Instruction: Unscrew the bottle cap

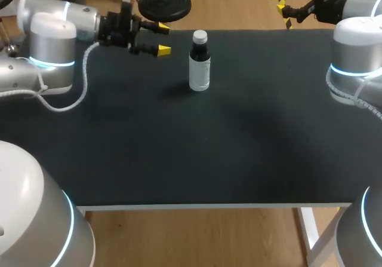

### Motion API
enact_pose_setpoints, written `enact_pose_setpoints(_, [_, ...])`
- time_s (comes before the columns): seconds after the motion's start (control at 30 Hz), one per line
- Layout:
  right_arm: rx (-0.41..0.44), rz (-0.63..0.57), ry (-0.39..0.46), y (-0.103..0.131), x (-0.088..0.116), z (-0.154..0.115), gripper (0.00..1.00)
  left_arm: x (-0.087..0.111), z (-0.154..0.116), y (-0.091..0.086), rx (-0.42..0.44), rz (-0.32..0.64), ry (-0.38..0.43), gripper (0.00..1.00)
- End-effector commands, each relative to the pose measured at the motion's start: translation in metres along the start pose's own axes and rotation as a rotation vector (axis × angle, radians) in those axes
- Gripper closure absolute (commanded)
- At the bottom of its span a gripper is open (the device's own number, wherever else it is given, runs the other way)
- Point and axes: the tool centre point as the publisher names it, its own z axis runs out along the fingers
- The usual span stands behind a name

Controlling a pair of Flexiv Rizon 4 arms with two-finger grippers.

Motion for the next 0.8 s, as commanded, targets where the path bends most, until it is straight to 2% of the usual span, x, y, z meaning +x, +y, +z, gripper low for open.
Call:
enact_pose_setpoints(0.03, [0.000, 0.000, 0.000, 0.000, 0.000, 0.000, 0.00, -0.013, 0.011, 0.005, 0.000, -0.002, 0.056, 0.00])
enact_pose_setpoints(0.23, [0.000, 0.000, 0.000, 0.000, 0.000, 0.000, 0.00, -0.013, 0.023, 0.004, -0.007, 0.006, 0.079, 0.00])
enact_pose_setpoints(0.47, [0.000, 0.000, 0.000, 0.000, 0.000, 0.000, 0.00, -0.022, 0.039, 0.002, -0.054, -0.004, 0.059, 0.00])
enact_pose_setpoints(0.8, [0.000, 0.000, 0.000, 0.000, 0.000, 0.000, 0.00, -0.026, 0.058, 0.000, -0.069, -0.002, 0.072, 0.00])
